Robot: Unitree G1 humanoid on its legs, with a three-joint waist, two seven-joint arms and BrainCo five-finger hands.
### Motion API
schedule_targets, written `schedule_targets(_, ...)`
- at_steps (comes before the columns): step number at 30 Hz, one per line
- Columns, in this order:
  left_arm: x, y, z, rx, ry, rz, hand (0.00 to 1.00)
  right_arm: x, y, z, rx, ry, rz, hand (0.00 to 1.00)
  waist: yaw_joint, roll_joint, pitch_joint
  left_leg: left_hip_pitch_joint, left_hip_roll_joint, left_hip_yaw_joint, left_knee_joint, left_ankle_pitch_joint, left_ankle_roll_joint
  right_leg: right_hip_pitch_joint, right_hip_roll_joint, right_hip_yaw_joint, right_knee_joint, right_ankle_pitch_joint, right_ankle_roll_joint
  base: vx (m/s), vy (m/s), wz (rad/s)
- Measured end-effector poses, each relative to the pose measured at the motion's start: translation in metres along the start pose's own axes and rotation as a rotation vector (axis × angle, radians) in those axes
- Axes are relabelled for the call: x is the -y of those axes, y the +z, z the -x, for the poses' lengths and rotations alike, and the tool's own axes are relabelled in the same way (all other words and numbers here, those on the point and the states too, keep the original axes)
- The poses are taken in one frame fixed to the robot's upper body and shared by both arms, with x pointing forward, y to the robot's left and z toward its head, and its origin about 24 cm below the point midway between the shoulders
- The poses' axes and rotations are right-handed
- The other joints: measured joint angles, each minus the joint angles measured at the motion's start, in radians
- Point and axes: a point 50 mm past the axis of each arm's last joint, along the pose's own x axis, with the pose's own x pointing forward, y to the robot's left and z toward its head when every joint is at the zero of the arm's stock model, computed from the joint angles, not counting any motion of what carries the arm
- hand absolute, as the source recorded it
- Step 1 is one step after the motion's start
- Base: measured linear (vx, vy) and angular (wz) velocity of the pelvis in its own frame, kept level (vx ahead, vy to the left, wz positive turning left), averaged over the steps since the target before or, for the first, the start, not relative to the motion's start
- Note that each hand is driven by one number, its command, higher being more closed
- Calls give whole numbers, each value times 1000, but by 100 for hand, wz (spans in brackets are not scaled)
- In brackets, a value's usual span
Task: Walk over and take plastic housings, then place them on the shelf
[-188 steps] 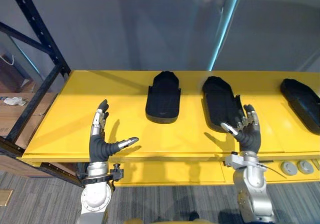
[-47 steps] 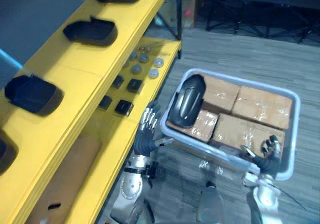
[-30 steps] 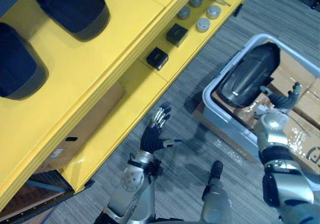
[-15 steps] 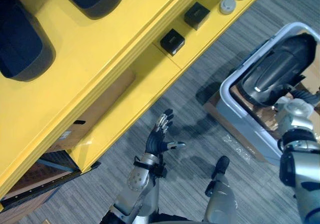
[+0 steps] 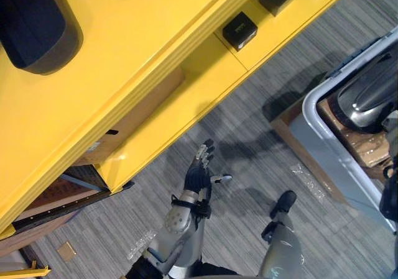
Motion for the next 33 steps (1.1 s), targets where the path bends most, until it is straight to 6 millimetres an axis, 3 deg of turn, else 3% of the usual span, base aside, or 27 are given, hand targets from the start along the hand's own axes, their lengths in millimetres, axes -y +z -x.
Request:
schedule_targets(2, -4, 4, -2, 12, 19, 23, 0, 5, 2, -1, -29, 34, -14, 100, -4, -2, 0, -19, 2, -19, 3, 5, -4, -5, 9, -16, 0, 2, -4, -55, -41, 8)
schedule_targets(7, -20, 14, -6, 55, 73, 13, 0, -3, -22, 1, -163, 108, -18, 100, 11, -68, -10, -35, 32, -29, -2, 13, -16, -16, 38, -42, -11, 12, -18, -56, -66, -4)
schedule_targets(10, -25, 16, -5, 64, 94, 12, 0, -8, -34, 3, -199, 129, -31, 100, 11, -90, -20, -34, 38, -30, -3, 15, -17, -15, 43, -44, -13, 14, -22, -46, -41, -2)
schedule_targets(12, -30, 21, -3, 85, 110, 10, 0, -21, -48, 7, -232, 206, -33, 100, 11, -110, -31, -30, 53, -28, -8, 20, -20, -11, 52, -48, -26, 24, -33, -56, -47, -8)
schedule_targets(19, -43, 30, -1, 153, 98, -96, 0, -41, -71, 15, -145, 240, 70, 100, 3, -138, -39, 57, 60, -21, -93, 69, -39, 51, 63, -58, -54, 33, -47, -67, -60, 4)
schedule_targets(23, -46, 43, -7, 196, 7, -149, 0, -43, -93, 19, -139, 243, 203, 100, -13, -188, -48, 130, 68, 8, -166, 103, -52, 74, 67, -36, -59, 30, -63, -65, -48, -12)
schedule_targets(26, -48, 57, -21, 214, -70, -201, 0, -41, -97, 19, -111, 230, 293, 100, -54, -224, -48, 183, 73, 34, -218, 129, -60, 87, 67, -12, -61, 28, -74, -66, -36, -16)
schedule_targets(28, -51, 69, -48, 199, -116, -270, 0, -43, -92, 19, -66, 222, 348, 100, -83, -255, -49, 221, 84, 69, -252, 142, -67, 86, 69, 15, -65, 28, -83, -57, -29, -36)
schedule_targets(33, -56, 88, -97, 111, -175, -479, 0, -57, -71, 24, 71, 244, 450, 100, -158, -293, -61, 252, 102, 137, -283, 153, -72, 51, 73, 76, -70, 47, -89, -34, -9, -35)
